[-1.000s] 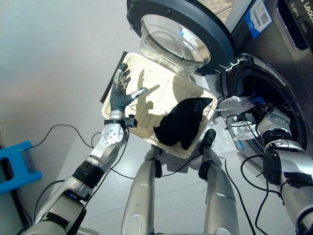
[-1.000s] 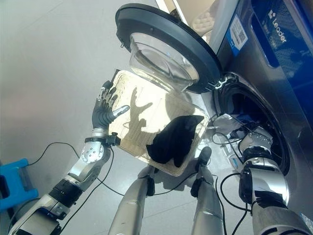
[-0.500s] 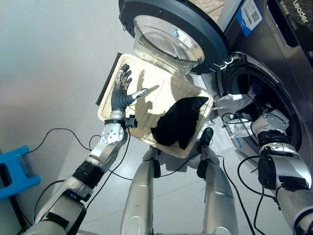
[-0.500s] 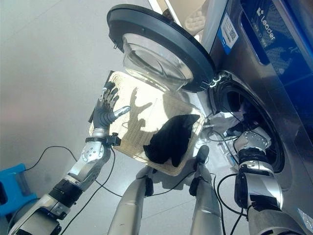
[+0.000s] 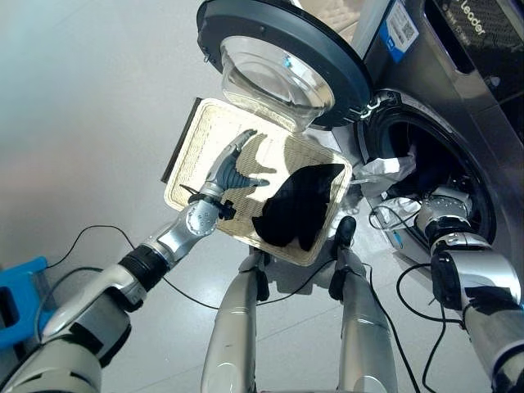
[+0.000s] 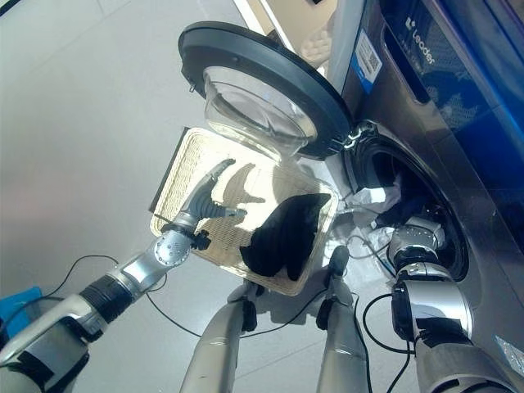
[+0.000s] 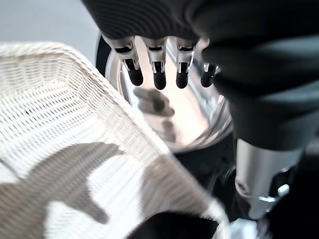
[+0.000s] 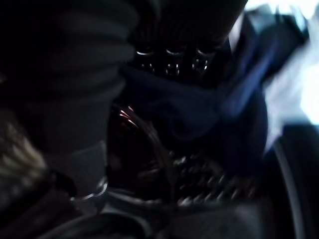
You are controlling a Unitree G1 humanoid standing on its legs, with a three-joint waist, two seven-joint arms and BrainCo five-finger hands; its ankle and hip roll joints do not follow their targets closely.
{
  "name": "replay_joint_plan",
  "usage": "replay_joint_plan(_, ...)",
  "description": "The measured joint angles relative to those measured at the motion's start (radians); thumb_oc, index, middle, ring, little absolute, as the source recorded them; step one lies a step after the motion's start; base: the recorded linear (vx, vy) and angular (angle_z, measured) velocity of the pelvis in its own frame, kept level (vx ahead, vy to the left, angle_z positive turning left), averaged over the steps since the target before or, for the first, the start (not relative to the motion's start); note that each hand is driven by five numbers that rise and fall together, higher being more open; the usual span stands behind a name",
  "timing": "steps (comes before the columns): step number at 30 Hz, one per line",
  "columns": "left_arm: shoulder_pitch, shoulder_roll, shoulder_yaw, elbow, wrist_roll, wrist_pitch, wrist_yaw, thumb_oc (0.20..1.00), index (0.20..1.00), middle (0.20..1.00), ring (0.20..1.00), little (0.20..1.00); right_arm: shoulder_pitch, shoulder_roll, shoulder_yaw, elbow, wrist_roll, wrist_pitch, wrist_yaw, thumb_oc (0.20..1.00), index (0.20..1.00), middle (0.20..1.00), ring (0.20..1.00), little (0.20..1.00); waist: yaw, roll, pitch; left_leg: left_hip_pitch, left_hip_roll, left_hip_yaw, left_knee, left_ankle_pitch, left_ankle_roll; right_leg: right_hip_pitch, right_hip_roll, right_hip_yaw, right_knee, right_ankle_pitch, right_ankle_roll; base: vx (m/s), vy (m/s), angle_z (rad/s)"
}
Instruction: Put the clothes into the washing machine.
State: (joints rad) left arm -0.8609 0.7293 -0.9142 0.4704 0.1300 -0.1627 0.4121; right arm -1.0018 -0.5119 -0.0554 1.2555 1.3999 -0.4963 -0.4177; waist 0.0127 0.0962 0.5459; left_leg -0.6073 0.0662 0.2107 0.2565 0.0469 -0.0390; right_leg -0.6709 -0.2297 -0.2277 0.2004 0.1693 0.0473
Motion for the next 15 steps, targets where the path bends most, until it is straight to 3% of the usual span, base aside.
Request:
replay_joint_plan(3, -0.050, -0.008, -0.056, 0.045, 0.100, 0.017, -0.025, 1.000, 1.000, 1.000, 1.000, 1.000, 0.003, 0.002, 0.037, 0.003, -0.097, 0.039, -0.083, 1.000, 1.000, 1.000, 1.000, 1.000, -0.018, 0.000, 0.000, -0.005, -0.001, 0.023, 0.000, -0.004, 0.001, -0.018, 0.001, 0.021, -0.003, 0.004, 0.003, -0.01, 0.080, -0.16)
replay_joint_plan(6, -0.080, -0.028, -0.076, 0.090, 0.152, 0.024, -0.051, 1.000, 1.000, 1.000, 1.000, 1.000, 0.009, 0.014, 0.037, 0.004, -0.104, 0.064, -0.096, 1.000, 1.000, 1.000, 1.000, 1.000, -0.032, 0.001, 0.000, -0.018, 0.002, 0.034, 0.000, -0.006, 0.000, -0.036, 0.006, 0.031, -0.011, 0.016, -0.006, 0.00, 0.059, -0.12)
replay_joint_plan(13, -0.121, -0.093, -0.143, 0.206, 0.301, 0.008, -0.110, 1.000, 1.000, 1.000, 1.000, 1.000, 0.042, 0.085, 0.100, -0.011, -0.049, 0.094, -0.021, 1.000, 1.000, 1.000, 1.000, 1.000, -0.083, 0.002, -0.001, -0.014, 0.014, 0.064, -0.006, -0.016, -0.007, -0.055, 0.023, 0.059, -0.015, 0.018, -0.008, -0.01, 0.066, -0.13)
replay_joint_plan(15, -0.150, -0.088, -0.218, 0.225, 0.377, -0.007, -0.112, 1.000, 1.000, 1.000, 1.000, 1.000, 0.068, 0.097, 0.112, -0.070, -0.042, 0.103, 0.002, 1.000, 1.000, 1.000, 1.000, 1.000, -0.080, 0.003, -0.001, -0.014, 0.013, 0.069, -0.012, -0.015, -0.006, -0.059, 0.023, 0.063, -0.016, 0.018, -0.007, -0.01, 0.088, -0.05)
